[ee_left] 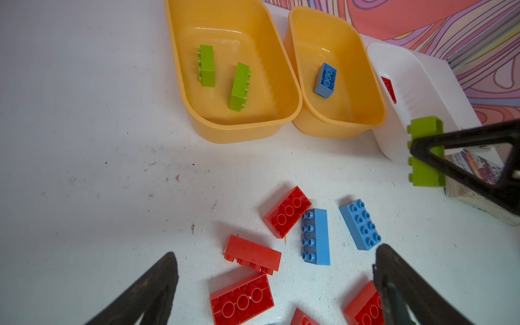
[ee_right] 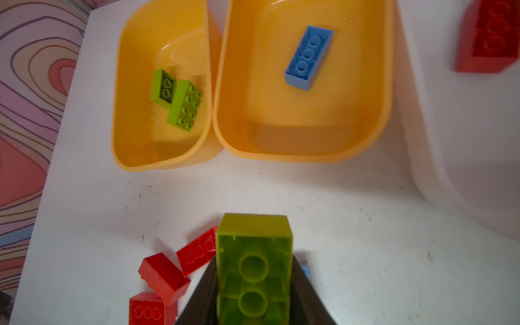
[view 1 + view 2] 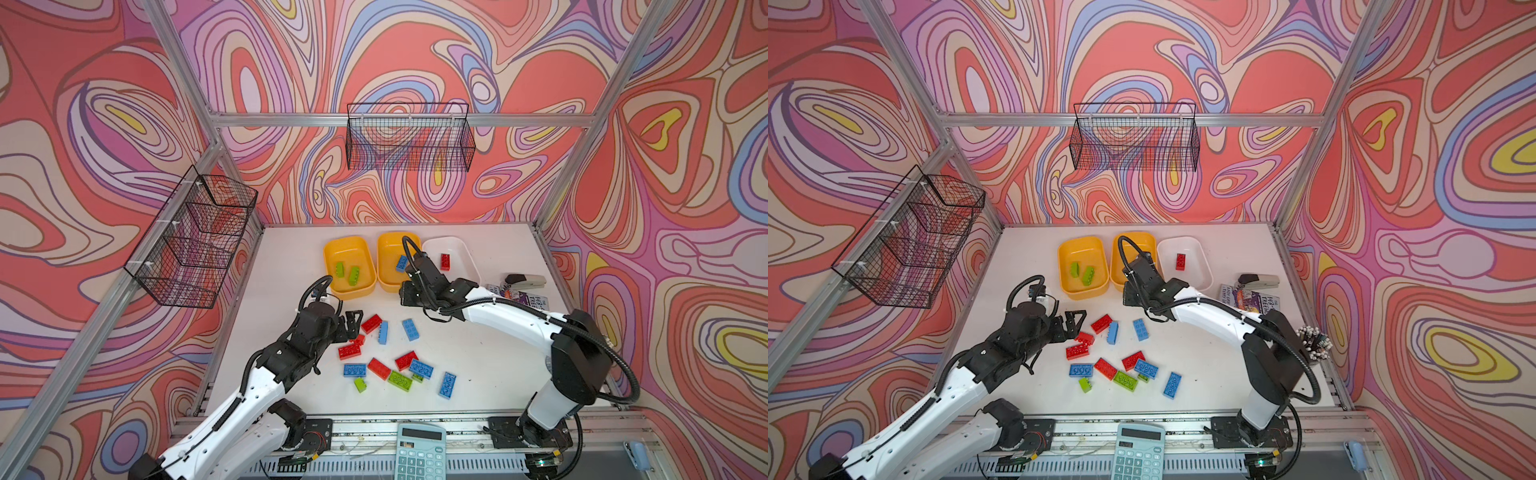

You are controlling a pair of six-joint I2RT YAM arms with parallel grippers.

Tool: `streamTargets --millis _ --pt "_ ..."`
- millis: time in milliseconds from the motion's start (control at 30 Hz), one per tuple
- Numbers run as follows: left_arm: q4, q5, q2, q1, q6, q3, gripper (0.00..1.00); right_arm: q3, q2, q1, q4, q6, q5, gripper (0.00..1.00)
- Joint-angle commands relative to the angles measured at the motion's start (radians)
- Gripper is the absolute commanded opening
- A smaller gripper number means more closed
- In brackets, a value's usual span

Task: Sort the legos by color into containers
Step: 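Carry the lime-green brick into the tub of lime bricks and release it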

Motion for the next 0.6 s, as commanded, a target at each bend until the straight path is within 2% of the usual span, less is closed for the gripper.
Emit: streamTargets --millis 0,200,433,467,567 --pt "-0.096 -0.036 -0.087 -0.004 -0.06 -0.043 0.95 0.121 0.119 0.002 0.088 -0.102 -0.108 0.29" --pt "-0.164 -0.088 -0.246 -0.004 -0.106 -0.109 0.96 0.382 0.34 0.002 0.156 -0.173 -0.243 0.3" --pt "-0.2 -0.11 -0.293 -0.004 -0.118 -0.101 0.98 0.702 0.602 0.0 0.095 -0.242 -0.232 0.32" --pt "-0.202 -0.109 -0.291 -0.005 -0.119 -0.097 0.98 0.756 0.638 0.0 0.075 -0.249 -0.23 0.35" --pt "-0.213 -0.118 -0.269 -0.004 -0.121 -0.087 0.98 0.865 0.706 -0.004 0.047 -0.264 -0.228 0.54"
